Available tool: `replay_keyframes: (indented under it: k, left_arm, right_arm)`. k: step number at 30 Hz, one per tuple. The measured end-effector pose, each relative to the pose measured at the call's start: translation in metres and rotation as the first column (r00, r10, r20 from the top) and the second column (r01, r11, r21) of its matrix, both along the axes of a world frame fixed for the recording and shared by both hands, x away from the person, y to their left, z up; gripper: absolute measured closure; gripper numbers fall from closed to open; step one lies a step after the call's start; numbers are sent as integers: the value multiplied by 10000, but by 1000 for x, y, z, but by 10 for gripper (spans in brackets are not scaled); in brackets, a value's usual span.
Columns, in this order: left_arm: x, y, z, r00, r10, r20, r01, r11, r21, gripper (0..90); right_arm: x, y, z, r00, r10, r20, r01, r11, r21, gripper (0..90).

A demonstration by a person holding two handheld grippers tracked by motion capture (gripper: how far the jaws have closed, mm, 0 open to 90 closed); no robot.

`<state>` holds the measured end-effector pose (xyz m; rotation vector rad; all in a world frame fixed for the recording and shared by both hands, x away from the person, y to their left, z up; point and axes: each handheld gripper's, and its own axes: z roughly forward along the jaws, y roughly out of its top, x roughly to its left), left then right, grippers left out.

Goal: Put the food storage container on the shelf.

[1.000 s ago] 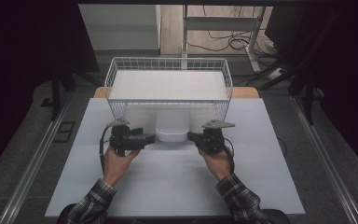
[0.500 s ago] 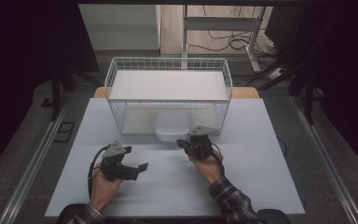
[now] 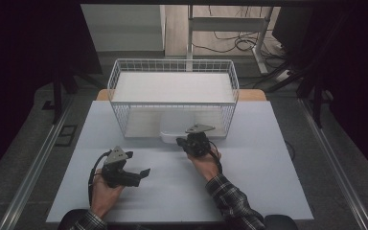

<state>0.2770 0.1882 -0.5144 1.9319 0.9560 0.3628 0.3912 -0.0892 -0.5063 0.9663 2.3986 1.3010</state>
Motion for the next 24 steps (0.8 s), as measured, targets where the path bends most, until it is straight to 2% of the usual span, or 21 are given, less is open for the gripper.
replay_keyframes:
  k: [17, 24]
  left_arm:
    - [0, -2, -1, 10000, -86, -18, 86, 9999, 68, 40]
    - [0, -2, -1, 9999, -113, -37, 113, 9999, 68, 40]
  right_arm:
    - [25, 2, 1, 9983, -551, 167, 555, 9982, -246, 893]
    - [31, 7, 0, 9983, -547, 178, 551, 9982, -237, 893]
